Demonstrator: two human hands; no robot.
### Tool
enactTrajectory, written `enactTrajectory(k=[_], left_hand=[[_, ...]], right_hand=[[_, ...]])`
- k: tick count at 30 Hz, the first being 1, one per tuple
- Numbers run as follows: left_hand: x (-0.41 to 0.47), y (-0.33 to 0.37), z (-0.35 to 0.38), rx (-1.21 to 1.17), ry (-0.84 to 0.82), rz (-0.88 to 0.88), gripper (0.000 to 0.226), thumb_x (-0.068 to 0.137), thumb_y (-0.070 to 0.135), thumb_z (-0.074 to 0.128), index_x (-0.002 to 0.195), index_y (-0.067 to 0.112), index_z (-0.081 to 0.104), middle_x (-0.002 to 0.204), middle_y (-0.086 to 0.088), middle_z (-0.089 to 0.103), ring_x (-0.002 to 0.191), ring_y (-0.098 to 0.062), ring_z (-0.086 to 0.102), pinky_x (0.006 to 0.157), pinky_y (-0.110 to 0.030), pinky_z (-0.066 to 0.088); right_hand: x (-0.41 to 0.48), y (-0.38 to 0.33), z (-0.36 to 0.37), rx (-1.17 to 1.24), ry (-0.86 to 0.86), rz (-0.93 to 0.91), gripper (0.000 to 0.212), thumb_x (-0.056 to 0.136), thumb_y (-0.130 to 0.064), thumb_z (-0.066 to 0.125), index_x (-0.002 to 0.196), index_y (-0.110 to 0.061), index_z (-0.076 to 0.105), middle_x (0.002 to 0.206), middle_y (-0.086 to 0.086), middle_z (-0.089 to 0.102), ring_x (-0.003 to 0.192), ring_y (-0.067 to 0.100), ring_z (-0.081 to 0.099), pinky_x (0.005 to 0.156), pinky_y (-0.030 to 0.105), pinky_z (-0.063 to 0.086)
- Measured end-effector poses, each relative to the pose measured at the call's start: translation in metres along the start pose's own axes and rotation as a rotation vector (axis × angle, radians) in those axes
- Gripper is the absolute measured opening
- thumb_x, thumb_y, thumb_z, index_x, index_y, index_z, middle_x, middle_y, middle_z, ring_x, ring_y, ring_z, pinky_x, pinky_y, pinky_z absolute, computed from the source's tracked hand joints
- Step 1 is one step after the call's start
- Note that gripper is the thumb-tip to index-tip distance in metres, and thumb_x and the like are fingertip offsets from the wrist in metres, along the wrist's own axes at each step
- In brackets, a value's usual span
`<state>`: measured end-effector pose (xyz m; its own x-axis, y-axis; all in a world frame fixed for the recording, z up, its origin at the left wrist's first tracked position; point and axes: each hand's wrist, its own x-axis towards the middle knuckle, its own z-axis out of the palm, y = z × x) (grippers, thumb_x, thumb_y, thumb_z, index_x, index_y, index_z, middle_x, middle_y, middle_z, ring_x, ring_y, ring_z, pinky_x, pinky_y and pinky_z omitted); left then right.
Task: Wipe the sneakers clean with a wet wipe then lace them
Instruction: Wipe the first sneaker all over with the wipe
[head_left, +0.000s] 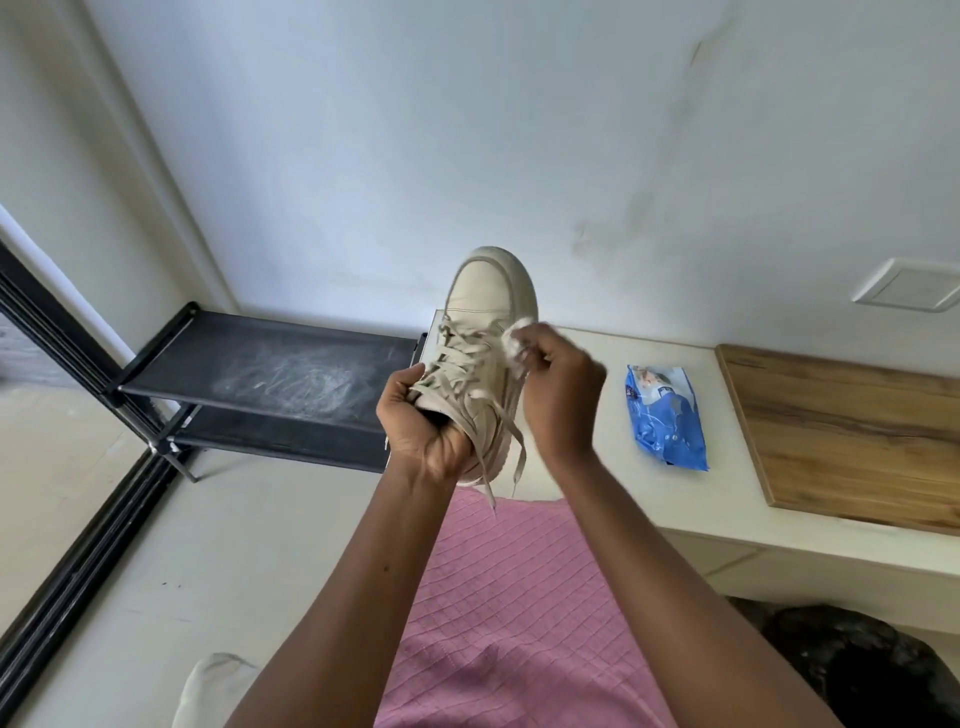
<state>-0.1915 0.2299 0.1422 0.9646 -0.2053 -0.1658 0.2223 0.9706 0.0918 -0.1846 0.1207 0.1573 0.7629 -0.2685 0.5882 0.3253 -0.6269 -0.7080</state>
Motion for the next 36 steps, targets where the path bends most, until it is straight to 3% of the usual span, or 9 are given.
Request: enactTrajectory(k=[4,7,10,14,20,23,27,32,36], left_hand=[[-0.002,0.006,-0.006,-0.053,0.024,0.008,0.044,0.064,0.009,0.047,0.096,-0.015,0.064,0.098,-0.03,0.065,0.082,-0.042,0.068,0.075,-0.056,0.051],[-0.005,0.012,-0.015,-0.133,0.012,-0.007,0.049,0.051,0.0,0.055,0.095,-0.02,0.062,0.095,-0.035,0.064,0.079,-0.047,0.066,0.068,-0.059,0.053],[-0.005,0.01,-0.017,-0.164,0.035,-0.056,0.056,0.056,-0.001,0.055,0.108,-0.022,0.056,0.108,-0.04,0.058,0.091,-0.051,0.062,0.077,-0.062,0.05],[-0.003,0.003,-0.014,-0.133,-0.015,-0.134,0.069,0.067,0.007,0.049,0.133,-0.013,0.04,0.131,-0.035,0.046,0.117,-0.048,0.05,0.1,-0.059,0.034],[-0.003,0.005,-0.01,-0.125,0.021,-0.162,0.063,0.067,0.012,0.053,0.124,-0.014,0.047,0.12,-0.037,0.053,0.099,-0.051,0.06,0.07,-0.057,0.054],[0.0,0.007,-0.012,-0.122,0.055,-0.124,0.057,0.071,0.019,0.053,0.118,-0.014,0.052,0.111,-0.035,0.059,0.093,-0.045,0.064,0.077,-0.052,0.055],[-0.003,0.014,-0.016,-0.124,-0.016,-0.198,0.047,0.078,0.008,0.062,0.114,-0.021,0.053,0.116,-0.04,0.053,0.108,-0.055,0.054,0.093,-0.066,0.039],[-0.009,0.006,-0.013,-0.015,-0.055,-0.149,0.064,0.07,0.002,0.067,0.128,-0.013,0.046,0.127,-0.034,0.05,0.114,-0.047,0.054,0.097,-0.06,0.04],[-0.009,-0.004,-0.004,0.074,-0.061,-0.141,0.05,0.076,0.014,0.043,0.117,-0.011,0.056,0.118,-0.031,0.058,0.105,-0.042,0.061,0.092,-0.053,0.049]], right_hand=[[-0.046,-0.017,0.007,-0.023,-0.039,-0.092,0.014,0.07,0.002,0.065,0.077,-0.007,0.073,0.083,0.003,0.073,0.072,0.019,0.068,0.065,0.019,0.05],[-0.057,-0.02,0.005,-0.026,-0.097,-0.218,0.013,0.073,0.002,0.062,0.077,-0.003,0.073,0.084,0.007,0.072,0.075,0.023,0.067,0.072,0.017,0.046],[-0.043,-0.022,0.005,-0.072,-0.118,-0.28,0.026,0.078,-0.01,0.049,0.08,-0.001,0.073,0.087,0.009,0.072,0.077,0.026,0.067,0.075,0.018,0.044],[-0.006,-0.021,0.01,-0.169,-0.072,-0.304,0.029,0.066,0.013,0.055,0.085,-0.001,0.071,0.088,0.011,0.069,0.073,0.029,0.063,0.068,0.026,0.043],[-0.012,-0.014,0.01,-0.17,-0.103,-0.278,0.028,0.067,0.014,0.055,0.086,-0.002,0.069,0.087,0.009,0.068,0.074,0.03,0.061,0.063,0.032,0.051],[-0.036,-0.016,0.005,-0.111,-0.087,-0.255,0.016,0.079,-0.007,0.057,0.084,-0.002,0.071,0.091,0.009,0.071,0.081,0.029,0.065,0.069,0.031,0.054],[-0.057,-0.022,-0.003,-0.053,-0.084,-0.244,0.022,0.082,-0.012,0.055,0.088,-0.002,0.073,0.09,0.009,0.073,0.081,0.023,0.069,0.074,0.024,0.054],[-0.017,-0.013,-0.002,-0.116,-0.031,-0.207,0.028,0.067,0.009,0.061,0.088,-0.004,0.074,0.088,0.01,0.073,0.074,0.028,0.068,0.069,0.025,0.052],[0.027,-0.014,-0.002,-0.233,-0.039,-0.276,0.028,0.064,0.011,0.058,0.085,-0.001,0.073,0.084,0.015,0.064,0.073,0.033,0.061,0.066,0.026,0.045]])
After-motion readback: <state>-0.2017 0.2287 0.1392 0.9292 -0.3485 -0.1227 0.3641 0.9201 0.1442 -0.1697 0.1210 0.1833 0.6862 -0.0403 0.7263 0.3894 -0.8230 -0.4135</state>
